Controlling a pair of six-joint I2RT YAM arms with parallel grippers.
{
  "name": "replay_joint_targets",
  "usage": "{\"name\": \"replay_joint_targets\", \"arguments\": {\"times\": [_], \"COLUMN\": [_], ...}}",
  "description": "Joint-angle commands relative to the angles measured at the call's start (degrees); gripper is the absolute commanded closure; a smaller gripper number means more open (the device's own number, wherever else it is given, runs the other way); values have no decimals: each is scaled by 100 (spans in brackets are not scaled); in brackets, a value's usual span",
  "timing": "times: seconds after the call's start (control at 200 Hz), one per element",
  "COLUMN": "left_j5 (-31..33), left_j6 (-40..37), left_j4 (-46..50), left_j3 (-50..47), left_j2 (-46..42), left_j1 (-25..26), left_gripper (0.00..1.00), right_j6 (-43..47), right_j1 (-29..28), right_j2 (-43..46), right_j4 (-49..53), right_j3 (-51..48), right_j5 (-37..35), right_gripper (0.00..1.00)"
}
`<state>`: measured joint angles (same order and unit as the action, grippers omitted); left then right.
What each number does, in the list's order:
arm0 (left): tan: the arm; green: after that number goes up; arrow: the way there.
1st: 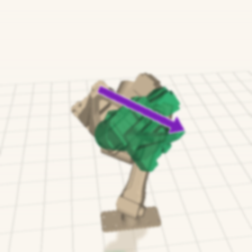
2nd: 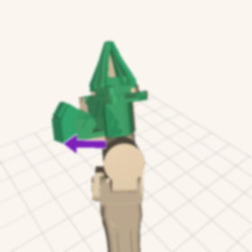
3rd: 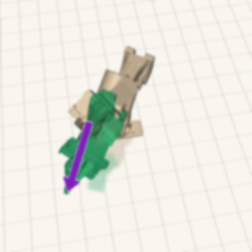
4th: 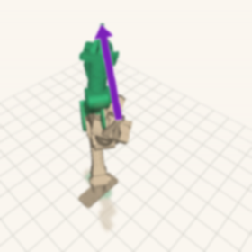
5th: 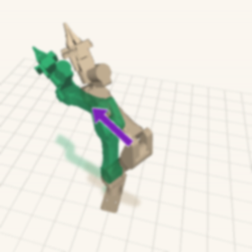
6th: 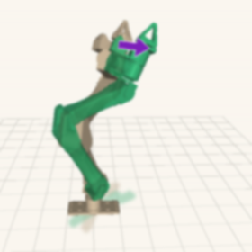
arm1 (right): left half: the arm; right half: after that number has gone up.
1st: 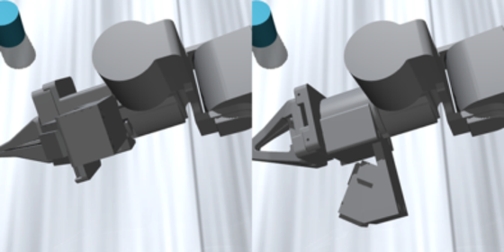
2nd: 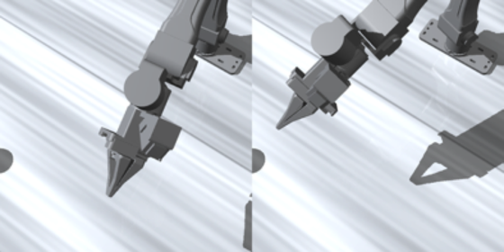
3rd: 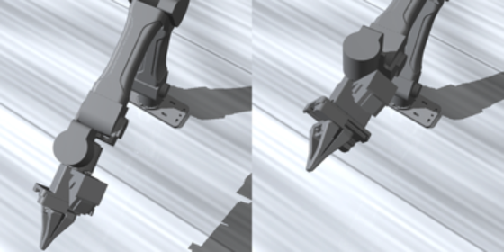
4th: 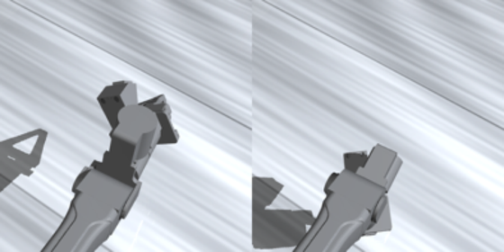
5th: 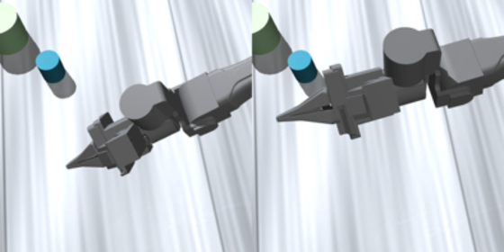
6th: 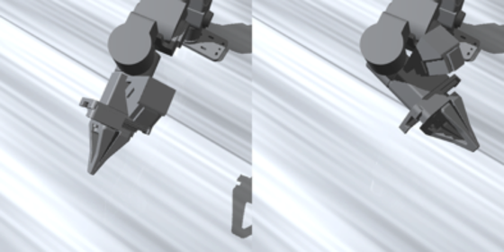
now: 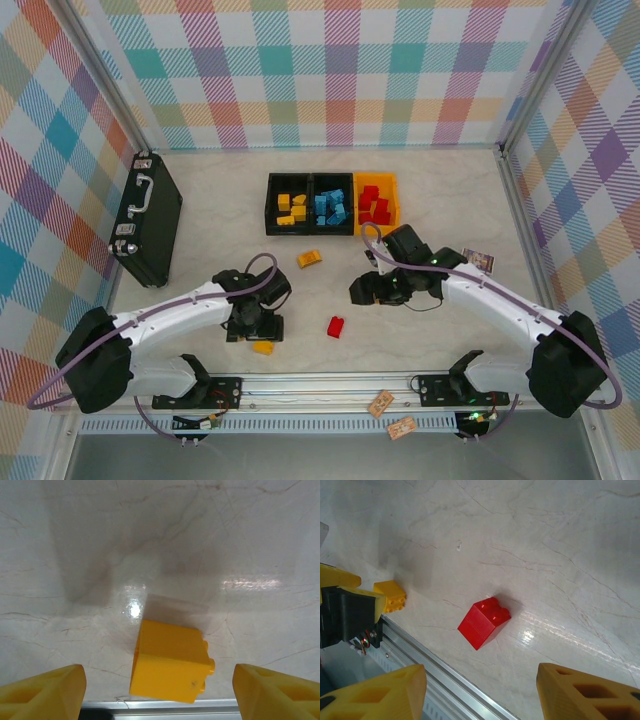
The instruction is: Sort the legos into containers by color
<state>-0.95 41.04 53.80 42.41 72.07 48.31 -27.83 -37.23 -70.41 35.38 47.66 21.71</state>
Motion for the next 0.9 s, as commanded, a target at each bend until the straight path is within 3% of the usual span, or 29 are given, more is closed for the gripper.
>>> {"name": "replay_joint_targets", "arguments": {"times": [0.0, 0.365, 0.585, 0.895], "left_j5": [-158, -126, -40, 618], "left_j6": [185, 291, 305, 151], "left_j4": [-214, -652, -606, -145], "left_j3": [-160, -340, -200, 826], "left_j2": [132, 794, 776, 663], "left_j1": [108, 318, 362, 313], "left_gripper": [23, 31, 59, 67], "right_j6": [-84, -108, -137, -253], "right_j1": [-58, -67, -65, -65], "right_j2": [119, 118, 133, 175], "right_j4": [-130, -171, -187, -246], "right_j3": [-122, -138, -182, -156], "right_j5": [26, -9, -53, -184], "right_gripper": [40, 40, 41, 41]}}
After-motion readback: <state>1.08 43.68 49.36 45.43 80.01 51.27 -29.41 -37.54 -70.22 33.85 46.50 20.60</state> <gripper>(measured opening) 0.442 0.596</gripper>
